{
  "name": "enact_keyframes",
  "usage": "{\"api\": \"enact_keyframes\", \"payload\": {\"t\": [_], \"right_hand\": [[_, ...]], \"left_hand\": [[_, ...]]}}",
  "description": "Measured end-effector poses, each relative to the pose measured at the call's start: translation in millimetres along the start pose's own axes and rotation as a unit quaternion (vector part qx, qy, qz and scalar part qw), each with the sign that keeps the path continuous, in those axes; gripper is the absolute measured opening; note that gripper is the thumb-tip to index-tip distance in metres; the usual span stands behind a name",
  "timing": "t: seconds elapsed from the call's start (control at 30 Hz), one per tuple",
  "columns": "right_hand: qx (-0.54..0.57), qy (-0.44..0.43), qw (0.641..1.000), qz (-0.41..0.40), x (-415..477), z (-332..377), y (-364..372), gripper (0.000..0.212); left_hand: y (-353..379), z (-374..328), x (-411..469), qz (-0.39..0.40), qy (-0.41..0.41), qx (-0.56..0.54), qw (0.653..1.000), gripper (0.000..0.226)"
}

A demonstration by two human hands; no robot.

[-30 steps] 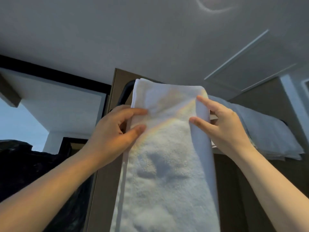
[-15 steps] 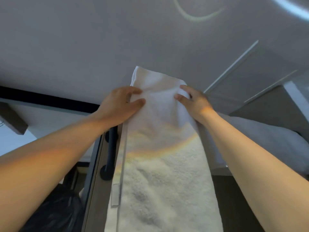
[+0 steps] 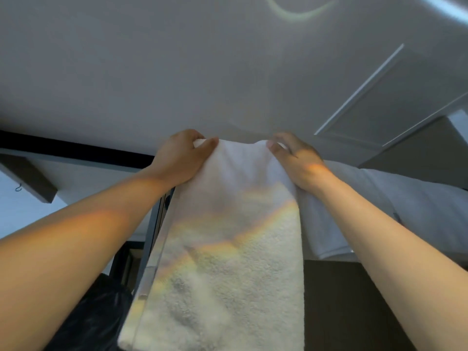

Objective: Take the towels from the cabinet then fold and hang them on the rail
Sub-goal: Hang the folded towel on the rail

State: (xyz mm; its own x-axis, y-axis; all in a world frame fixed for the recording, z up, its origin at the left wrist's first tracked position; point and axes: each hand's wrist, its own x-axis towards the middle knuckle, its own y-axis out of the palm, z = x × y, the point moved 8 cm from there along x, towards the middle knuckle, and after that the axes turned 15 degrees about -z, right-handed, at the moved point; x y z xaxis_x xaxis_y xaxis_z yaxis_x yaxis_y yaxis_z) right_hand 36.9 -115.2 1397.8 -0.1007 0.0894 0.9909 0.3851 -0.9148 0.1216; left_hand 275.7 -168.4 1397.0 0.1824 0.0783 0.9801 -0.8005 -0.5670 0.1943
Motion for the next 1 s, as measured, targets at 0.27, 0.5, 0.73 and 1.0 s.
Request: {"api": "enact_keyframes", "payload": {"t": [0.27, 0.5, 0.73, 1.0], "right_hand": [[-0.125, -0.045, 0.991, 0.025, -9, 2, -2, 0.040], [-0.115, -0.105, 0.988, -0.019, -4, 35, -10, 0.033], [-0.126, -0.121, 0.983, 0.060, -21, 41, 11, 0.038], [-0.160, -0.116, 0.975, 0.102, -8, 43, 21, 0.044]], "left_hand": [[-2, -8, -5, -0.043, -0.028, 0.014, 0.999, 0.042], [7, -11, 5, -0.017, -0.070, 0.037, 0.997, 0.045], [3, -11, -9, -0.008, -0.106, -0.009, 0.994, 0.054], [-30, 3, -75, -0.020, -0.140, -0.130, 0.981, 0.057]]}}
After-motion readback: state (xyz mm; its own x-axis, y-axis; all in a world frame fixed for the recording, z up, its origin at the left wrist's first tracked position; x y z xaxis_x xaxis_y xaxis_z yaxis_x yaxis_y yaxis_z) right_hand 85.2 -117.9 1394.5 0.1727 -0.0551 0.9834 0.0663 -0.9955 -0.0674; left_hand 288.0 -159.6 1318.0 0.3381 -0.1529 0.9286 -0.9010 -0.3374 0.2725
